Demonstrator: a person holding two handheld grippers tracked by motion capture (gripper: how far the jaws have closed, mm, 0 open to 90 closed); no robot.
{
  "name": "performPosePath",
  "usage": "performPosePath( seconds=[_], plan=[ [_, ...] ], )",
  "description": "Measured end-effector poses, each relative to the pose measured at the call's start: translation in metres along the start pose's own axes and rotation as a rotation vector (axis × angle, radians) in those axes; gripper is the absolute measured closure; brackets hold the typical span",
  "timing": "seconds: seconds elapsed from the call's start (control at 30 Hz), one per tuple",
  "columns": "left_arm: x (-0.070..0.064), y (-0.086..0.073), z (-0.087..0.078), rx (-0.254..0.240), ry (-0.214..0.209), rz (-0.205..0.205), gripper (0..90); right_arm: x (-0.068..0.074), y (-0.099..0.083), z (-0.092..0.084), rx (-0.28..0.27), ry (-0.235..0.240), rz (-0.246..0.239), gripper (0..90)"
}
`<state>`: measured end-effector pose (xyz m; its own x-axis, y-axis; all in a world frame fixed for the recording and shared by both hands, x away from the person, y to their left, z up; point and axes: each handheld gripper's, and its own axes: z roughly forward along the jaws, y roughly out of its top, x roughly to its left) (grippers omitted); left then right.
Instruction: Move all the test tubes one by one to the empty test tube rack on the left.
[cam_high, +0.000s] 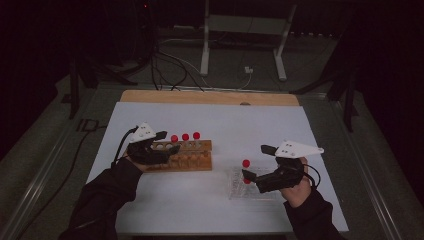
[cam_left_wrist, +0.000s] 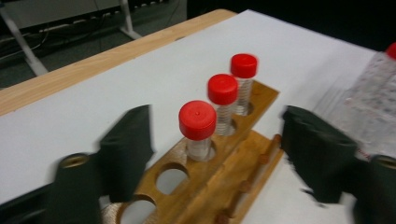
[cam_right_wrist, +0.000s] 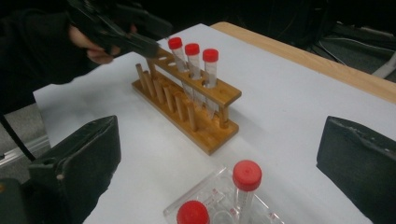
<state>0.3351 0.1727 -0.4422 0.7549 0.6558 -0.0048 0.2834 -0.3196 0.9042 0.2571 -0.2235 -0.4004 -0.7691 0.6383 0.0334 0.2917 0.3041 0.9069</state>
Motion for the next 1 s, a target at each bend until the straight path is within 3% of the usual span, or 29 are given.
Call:
performPosePath(
  seconds=[0.27,0.63,1.0],
  plan=[
    [-0.015,0.0,-0.018,-0.026,-0.083,0.004,2.7,-0.004,-0.012,0.001,0.018,-0.016,0.021,0.0],
    [-0.034,-0.011,-0.029,-0.045,-0.146,0.025,1.4,-0.006,-0.032,0.001,0.056,-0.033,0.047,0.0],
    [-0.036,-0.019,-0.03,-0.03,-0.163,0.026,1.4,-0.006,-0.058,0.008,0.128,-0.04,0.085,0.0]
  ],
)
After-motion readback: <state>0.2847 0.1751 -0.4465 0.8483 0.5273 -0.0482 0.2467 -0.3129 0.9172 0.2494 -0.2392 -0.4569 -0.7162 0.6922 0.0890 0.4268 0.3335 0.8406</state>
